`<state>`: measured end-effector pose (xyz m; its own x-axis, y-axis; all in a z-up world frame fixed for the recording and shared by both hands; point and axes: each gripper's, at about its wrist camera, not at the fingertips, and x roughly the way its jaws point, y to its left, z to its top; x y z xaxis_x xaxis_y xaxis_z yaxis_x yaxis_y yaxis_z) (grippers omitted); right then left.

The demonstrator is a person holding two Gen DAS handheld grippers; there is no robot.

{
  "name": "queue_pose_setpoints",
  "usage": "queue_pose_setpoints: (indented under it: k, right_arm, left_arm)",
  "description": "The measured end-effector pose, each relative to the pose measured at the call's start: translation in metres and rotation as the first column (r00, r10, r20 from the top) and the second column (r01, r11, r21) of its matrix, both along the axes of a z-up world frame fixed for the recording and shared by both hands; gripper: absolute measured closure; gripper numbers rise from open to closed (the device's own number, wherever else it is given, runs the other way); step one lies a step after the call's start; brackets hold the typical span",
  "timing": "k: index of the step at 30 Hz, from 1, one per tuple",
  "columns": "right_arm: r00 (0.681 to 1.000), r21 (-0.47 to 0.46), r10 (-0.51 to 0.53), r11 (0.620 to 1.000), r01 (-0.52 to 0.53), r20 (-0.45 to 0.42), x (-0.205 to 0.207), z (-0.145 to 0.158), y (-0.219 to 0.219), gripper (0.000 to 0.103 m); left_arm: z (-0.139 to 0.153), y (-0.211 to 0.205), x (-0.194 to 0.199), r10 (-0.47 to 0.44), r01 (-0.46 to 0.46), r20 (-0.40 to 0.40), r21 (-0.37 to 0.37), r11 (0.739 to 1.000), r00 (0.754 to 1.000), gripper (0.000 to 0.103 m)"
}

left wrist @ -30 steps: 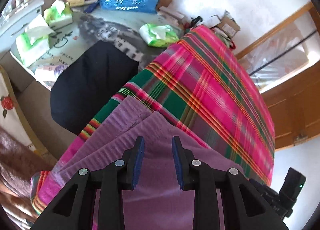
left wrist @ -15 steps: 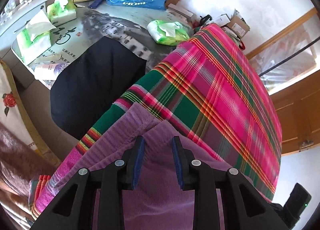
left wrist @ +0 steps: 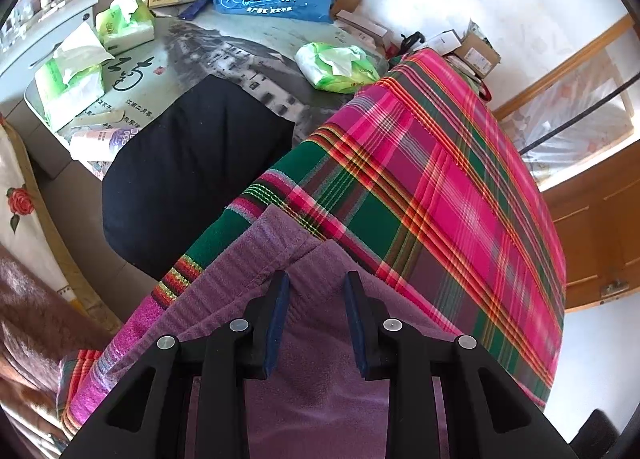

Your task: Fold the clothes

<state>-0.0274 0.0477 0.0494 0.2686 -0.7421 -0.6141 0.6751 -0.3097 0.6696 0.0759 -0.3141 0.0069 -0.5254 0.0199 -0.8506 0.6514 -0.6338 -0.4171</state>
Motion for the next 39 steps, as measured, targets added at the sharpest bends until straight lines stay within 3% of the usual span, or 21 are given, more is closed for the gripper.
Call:
queue_pose_setpoints:
  k: [4, 8, 13, 18, 28, 35, 39]
  right_arm:
    - [0.997, 0.018, 0.025, 0.999, -0.027, 0.072, 0.006, -0.016, -0.005, 0.099]
    - [0.991, 0.046, 0.05, 0.997, -0.056, 0.128, 0.004, -0.029, -0.015, 0.09]
    - [0.968, 0.016, 0.013, 1.0, -0.018, 0.251, -0.012, -0.041, -0.021, 0.081]
    - [0.97, 0.01, 0.024, 1.0, -0.027, 0.242, -0.019, -0.038, -0.03, 0.077]
    - [0.921, 0.049, 0.018, 0.998, -0.04, 0.39, -0.026, -0.066, -0.044, 0.07]
    - [0.913, 0.042, -0.012, 0.999, -0.005, 0.408, -0.027, -0.072, -0.055, 0.07]
    - [0.921, -0.011, -0.029, 0.999, 0.036, 0.388, -0.026, -0.064, -0.053, 0.07]
  left_arm:
    - [0.0, 0.0, 0.001, 0.002, -0.002, -0.005, -0.002, 1.0, 1.0, 0.074]
    - [0.0, 0.001, 0.0, 0.002, -0.002, -0.003, -0.006, 1.0, 1.0, 0.074]
    - [0.0, 0.0, 0.001, 0.002, -0.002, -0.007, -0.002, 1.0, 1.0, 0.074]
    - [0.0, 0.001, 0.001, -0.003, 0.003, -0.007, -0.008, 1.0, 1.0, 0.074]
    - [0.0, 0.001, 0.002, -0.008, 0.008, -0.017, -0.009, 1.0, 1.0, 0.074]
    - [-0.001, 0.002, 0.003, -0.007, 0.007, -0.024, -0.014, 1.0, 1.0, 0.074]
    - [-0.001, 0.002, 0.003, -0.011, 0.01, -0.024, -0.014, 1.0, 1.0, 0.074]
